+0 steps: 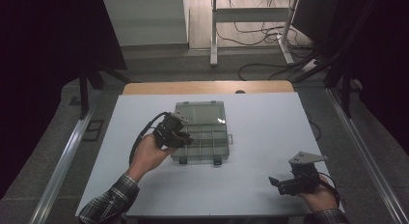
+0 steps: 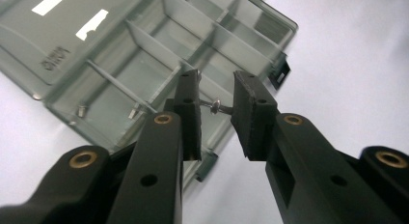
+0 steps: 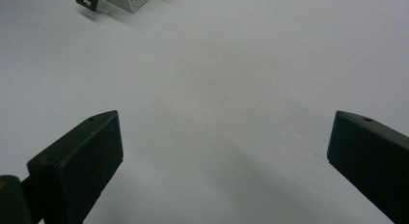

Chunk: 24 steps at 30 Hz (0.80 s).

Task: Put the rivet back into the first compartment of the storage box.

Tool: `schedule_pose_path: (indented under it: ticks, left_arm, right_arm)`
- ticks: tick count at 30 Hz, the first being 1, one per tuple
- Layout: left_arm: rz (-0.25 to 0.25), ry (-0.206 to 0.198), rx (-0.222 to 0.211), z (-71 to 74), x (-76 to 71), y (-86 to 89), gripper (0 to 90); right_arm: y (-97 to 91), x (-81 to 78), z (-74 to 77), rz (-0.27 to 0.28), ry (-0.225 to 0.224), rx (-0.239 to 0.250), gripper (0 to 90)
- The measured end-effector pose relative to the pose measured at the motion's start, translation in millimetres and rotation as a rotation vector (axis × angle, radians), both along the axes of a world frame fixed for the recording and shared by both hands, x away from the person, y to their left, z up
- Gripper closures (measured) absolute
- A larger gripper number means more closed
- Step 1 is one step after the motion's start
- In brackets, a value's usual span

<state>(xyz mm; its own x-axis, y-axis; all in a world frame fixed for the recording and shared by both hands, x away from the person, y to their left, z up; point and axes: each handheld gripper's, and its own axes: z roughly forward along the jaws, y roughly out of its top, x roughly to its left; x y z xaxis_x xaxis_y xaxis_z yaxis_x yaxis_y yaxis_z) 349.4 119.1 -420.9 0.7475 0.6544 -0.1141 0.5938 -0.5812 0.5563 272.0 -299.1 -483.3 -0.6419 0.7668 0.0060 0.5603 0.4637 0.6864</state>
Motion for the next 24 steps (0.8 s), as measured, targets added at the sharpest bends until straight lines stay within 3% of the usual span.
schedule_pose_path:
  ticks: [8, 24]
  left_arm:
    - [0.048, -0.007, -0.006, -3.0, 16.1, 10.7, 73.6]
    - [0.144, -0.009, 0.002, -23.3, 48.8, 33.8, 73.6]
  right_arm:
    - [-0.3, 0.0, 0.4, -0.003, -0.003, 0.003, 0.0]
    - [-1.3, -0.4, 2.8, -0.009, -0.026, 0.028, 0.0]
